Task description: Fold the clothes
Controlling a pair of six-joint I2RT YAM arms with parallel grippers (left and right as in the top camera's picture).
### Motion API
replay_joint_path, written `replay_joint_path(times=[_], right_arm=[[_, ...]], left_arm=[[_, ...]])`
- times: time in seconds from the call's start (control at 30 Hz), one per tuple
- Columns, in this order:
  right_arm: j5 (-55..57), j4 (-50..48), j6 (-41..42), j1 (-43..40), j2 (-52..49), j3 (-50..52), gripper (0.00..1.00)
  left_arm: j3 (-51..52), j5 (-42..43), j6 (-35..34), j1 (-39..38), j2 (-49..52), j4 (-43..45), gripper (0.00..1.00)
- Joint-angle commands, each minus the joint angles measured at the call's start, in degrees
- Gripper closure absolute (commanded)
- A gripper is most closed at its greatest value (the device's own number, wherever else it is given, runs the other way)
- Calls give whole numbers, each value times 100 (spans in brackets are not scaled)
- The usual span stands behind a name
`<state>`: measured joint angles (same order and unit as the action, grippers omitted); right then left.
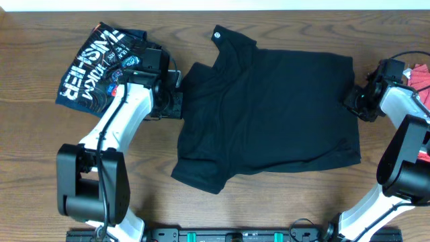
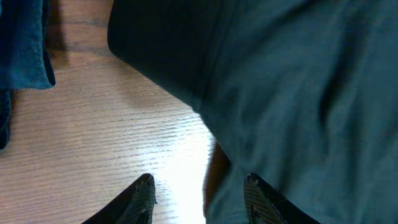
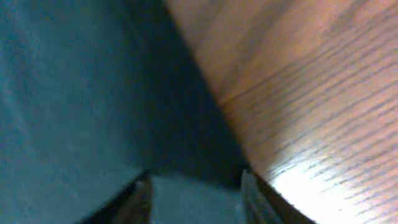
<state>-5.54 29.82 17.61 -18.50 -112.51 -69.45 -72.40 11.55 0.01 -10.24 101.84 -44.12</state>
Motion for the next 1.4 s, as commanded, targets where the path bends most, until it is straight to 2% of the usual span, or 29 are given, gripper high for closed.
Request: replay_joint_path(times=[0.0, 0.07, 0.1, 0.33, 0.53, 0.7, 0.77, 0.83, 0.87, 0.9, 1.1, 1.27, 1.3, 1.33, 1.37], right_arm=[[535, 57, 76, 24, -566, 131, 77], [966, 101, 90, 9, -664, 131, 96], [1250, 103, 151, -35, -678, 131, 99], [1268, 205, 422, -431, -643, 57, 99], [1045, 271, 420, -507, -643, 57, 99], [1080, 275, 422, -514, -643, 57, 99], [1182, 273, 422, -514, -643, 55, 99], [1296, 289, 420, -516, -643, 55, 99], [1362, 310, 420, -520, -643, 55, 99], [1447, 326, 422, -531, -643, 55, 99], [1670, 280, 411, -697, -643, 9, 99], [1661, 297, 400, -741, -643, -4, 99], [1637, 302, 396, -741, -640, -9, 99], [1578, 317, 352, -741, -640, -20, 99], [1488, 315, 264, -741, -640, -37, 93]], left_arm=[[20, -201, 39, 17, 203, 31, 52], [20, -201, 39, 17, 275, 31, 52], [20, -201, 39, 17, 315, 31, 52], [20, -199, 39, 17, 496, 278, 52], [20, -195, 37, 17, 723, 833, 41], [20, 61, 17, 17, 1108, 1095, 43], [20, 297, 17, 13, 1331, 1213, 53], [20, 389, 15, 13, 1537, 1252, 75], [20, 385, 15, 13, 1613, 1222, 91], [20, 378, 17, 20, 1659, 1163, 94], [17, -750, -138, 199, 1434, 413, 94], [17, -883, -164, 411, 1073, -81, 94], [17, -879, -188, 420, 1014, -98, 92], [17, -879, -201, 417, 957, -103, 85], [17, -874, -203, 417, 914, -103, 77]])
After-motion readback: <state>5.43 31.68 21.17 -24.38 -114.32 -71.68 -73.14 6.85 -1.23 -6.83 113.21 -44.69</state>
